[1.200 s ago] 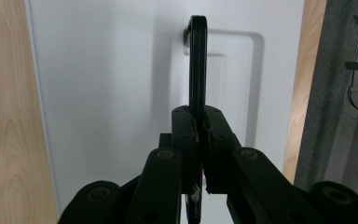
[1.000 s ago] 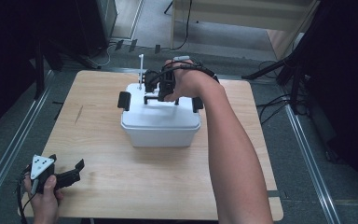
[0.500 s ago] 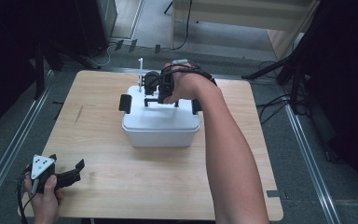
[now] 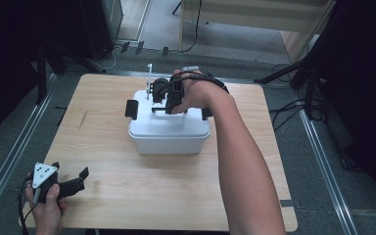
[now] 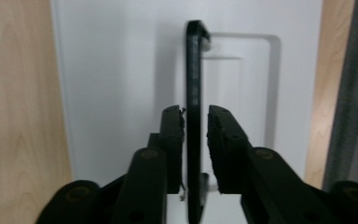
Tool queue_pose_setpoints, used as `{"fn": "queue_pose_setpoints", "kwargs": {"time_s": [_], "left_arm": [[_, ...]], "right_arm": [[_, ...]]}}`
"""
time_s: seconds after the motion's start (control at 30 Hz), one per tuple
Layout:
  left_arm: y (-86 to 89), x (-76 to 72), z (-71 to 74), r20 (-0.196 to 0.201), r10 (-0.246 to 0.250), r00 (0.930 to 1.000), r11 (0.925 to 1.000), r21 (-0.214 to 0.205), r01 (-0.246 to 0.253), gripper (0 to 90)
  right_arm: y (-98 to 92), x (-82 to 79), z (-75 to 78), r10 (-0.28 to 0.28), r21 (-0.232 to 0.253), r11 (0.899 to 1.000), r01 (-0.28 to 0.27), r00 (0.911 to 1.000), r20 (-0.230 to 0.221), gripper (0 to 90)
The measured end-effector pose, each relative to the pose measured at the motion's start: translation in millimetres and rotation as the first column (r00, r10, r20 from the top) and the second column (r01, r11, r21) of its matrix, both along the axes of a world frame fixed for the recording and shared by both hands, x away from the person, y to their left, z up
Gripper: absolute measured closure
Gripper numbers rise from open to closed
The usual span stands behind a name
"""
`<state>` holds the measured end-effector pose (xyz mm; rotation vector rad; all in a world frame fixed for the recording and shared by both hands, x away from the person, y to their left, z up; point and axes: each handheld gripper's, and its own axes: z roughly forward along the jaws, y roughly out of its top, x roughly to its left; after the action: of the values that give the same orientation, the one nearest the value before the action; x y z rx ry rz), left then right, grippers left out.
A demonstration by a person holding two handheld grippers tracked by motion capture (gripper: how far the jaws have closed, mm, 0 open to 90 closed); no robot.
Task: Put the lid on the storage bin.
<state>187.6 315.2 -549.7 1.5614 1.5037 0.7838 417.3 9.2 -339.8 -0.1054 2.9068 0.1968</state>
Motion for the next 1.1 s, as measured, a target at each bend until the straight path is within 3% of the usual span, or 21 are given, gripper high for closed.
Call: {"fn": "queue_pose_setpoints", "kwargs": {"time_s": [0.07, 0.13, 0.2, 0.33, 0.4, 0.53, 0.83, 1.1], "left_arm": [[0.0, 0.1, 0.0, 0.001, 0.001, 1.0, 1.0, 0.001, -0.001, 0.0], [-0.1, 0.1, 0.0, 0.0, 0.002, 1.0, 1.0, 0.001, -0.002, 0.0], [-0.3, -0.1, 0.0, 0.001, 0.002, 1.0, 1.0, 0.0, -0.002, 0.0], [-0.1, -0.5, -0.1, 0.004, 0.001, 1.0, 1.0, 0.0, -0.001, 0.0], [-0.4, -0.5, 0.0, 0.005, -0.001, 1.0, 1.0, 0.002, 0.001, 0.0], [-0.7, -0.8, 0.1, 0.003, -0.001, 1.0, 1.0, 0.006, 0.001, 0.0], [-2.1, -0.5, -0.3, 0.011, 0.005, 0.9999, 0.9998, 0.018, -0.005, 0.0], [-3.1, -0.6, -0.2, 0.008, 0.003, 1.0, 0.9996, 0.028, -0.003, 0.0]], "right_arm": [[-1.0, -2.2, -0.9, 0.001, 0.001, 1.0, -0.001, 1.0, -0.009, 56.5], [-2.2, -4.3, -0.1, -0.012, 0.003, 1.0, 0.012, 0.9995, 0.029, 44.9], [-4.3, -7.8, 1.3, -0.038, 0.015, 0.999, 0.037, 0.9993, 0.009, 31.2], [-8.0, -14.2, 1.8, -0.074, -0.029, 0.997, 0.074, 0.9969, -0.024, 9.5], [-12.1, -17.0, 2.0, -0.065, -0.046, 0.997, 0.062, 0.9961, -0.059, 0.0], [-19.8, -20.3, 2.4, -0.082, -0.027, 0.996, 0.08, 0.9926, -0.09, 0.0], [-56.0, -30.5, -2.0, -0.116, 0.009, 0.993, 0.117, 0.9903, -0.078, 0.0], [-93.5, -37.6, -4.4, -0.162, 0.031, 0.986, 0.166, 0.9829, -0.087, 0.0]]}}
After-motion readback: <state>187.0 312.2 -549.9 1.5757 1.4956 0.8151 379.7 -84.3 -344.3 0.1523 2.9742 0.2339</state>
